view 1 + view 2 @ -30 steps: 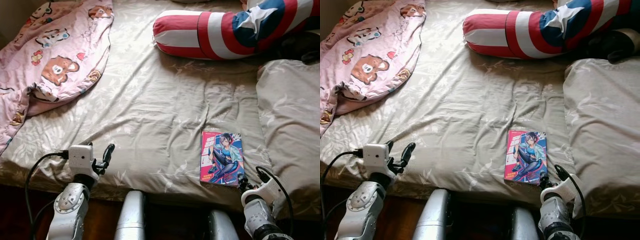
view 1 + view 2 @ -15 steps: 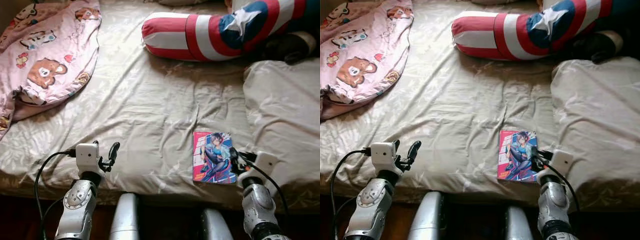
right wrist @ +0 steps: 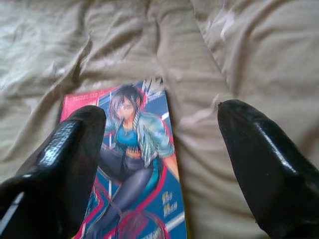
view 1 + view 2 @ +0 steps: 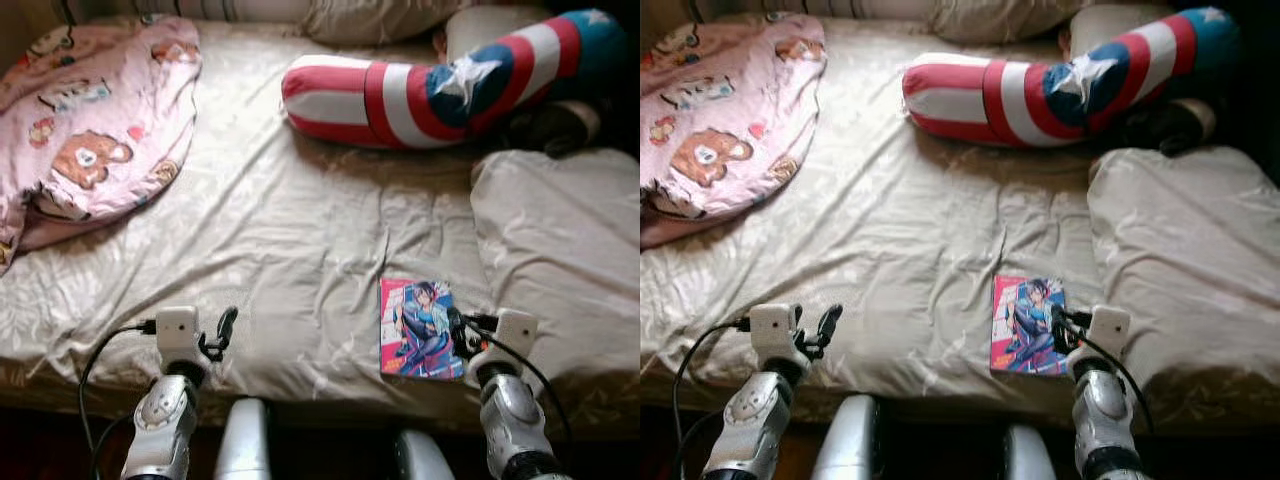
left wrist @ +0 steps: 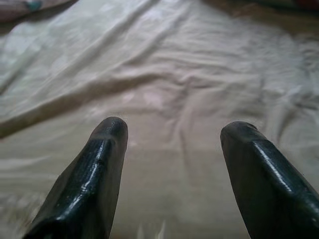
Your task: Clean up the room
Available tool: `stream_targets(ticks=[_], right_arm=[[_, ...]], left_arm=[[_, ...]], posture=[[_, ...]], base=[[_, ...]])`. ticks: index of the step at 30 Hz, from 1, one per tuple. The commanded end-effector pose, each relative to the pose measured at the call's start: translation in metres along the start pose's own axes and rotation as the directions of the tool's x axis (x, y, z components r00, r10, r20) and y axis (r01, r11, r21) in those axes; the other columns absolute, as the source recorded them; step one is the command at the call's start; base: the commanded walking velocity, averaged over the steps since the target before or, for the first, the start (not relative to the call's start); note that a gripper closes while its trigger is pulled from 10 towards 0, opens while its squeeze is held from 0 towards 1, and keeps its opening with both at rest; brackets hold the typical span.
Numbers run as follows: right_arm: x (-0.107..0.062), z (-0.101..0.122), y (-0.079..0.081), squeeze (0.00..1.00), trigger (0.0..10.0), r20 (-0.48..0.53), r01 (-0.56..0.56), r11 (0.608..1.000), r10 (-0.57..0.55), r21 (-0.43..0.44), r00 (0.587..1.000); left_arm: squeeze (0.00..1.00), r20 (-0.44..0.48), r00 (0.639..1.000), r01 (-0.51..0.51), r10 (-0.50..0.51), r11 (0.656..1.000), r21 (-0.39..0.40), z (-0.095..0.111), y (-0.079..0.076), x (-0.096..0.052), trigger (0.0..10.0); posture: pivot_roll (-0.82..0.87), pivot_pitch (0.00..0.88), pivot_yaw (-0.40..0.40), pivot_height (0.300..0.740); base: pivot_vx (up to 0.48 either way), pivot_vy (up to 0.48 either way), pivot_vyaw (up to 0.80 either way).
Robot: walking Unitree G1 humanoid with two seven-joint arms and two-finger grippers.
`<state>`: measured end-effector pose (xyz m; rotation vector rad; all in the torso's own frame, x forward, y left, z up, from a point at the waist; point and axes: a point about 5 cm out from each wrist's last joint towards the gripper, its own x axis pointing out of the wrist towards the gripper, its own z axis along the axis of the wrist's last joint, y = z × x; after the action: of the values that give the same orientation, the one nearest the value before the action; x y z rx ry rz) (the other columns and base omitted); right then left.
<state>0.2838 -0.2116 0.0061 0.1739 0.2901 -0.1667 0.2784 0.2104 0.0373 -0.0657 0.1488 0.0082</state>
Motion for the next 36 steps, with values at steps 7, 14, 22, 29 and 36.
stream_targets(ticks=[7,14,22,29,36], right_arm=[[-0.017,-0.039,-0.01,0.0,10.0,-0.2,0.042,0.999,-0.046,-0.027,0.979],[-0.034,-0.064,-0.022,0.0,10.0,-0.324,0.085,0.995,-0.096,-0.045,0.941],[-0.054,-0.092,-0.026,0.0,10.0,-0.474,0.066,0.991,-0.113,-0.115,0.873],[-0.06,-0.1,-0.023,0.0,10.0,-0.509,0.068,0.992,-0.115,-0.111,0.853],[-0.063,-0.106,-0.014,0.0,10.0,-0.535,0.045,0.993,-0.098,-0.111,0.839]], left_arm=[[0.0,-0.189,0.98,-0.059,0.059,0.998,0.008,-0.041,0.02,-0.017,10.0],[0.0,-0.338,0.936,-0.09,0.097,0.995,0.036,-0.071,0.029,-0.035,10.0],[0.0,-0.535,0.84,-0.053,0.091,0.995,0.087,-0.102,0.025,-0.056,10.0],[0.0,-0.624,0.778,-0.023,0.072,0.996,0.087,-0.122,0.009,-0.071,10.0],[0.0,-0.629,0.773,-0.036,0.081,0.996,0.085,-0.123,0.009,-0.072,10.0]], posture=[[0.1,0.004,-0.02,0.717],[0.1,0.028,-0.025,0.74],[0.1,0.036,-0.021,0.74],[0.08,0.065,-0.025,0.74],[0.11,0.096,-0.017,0.74]], base=[[0.0,0.0,0.0],[0.0,0.0,0.0],[0.0,0.0,0.0],[0.0,0.0,0.0],[0.0,0.0,0.0]])
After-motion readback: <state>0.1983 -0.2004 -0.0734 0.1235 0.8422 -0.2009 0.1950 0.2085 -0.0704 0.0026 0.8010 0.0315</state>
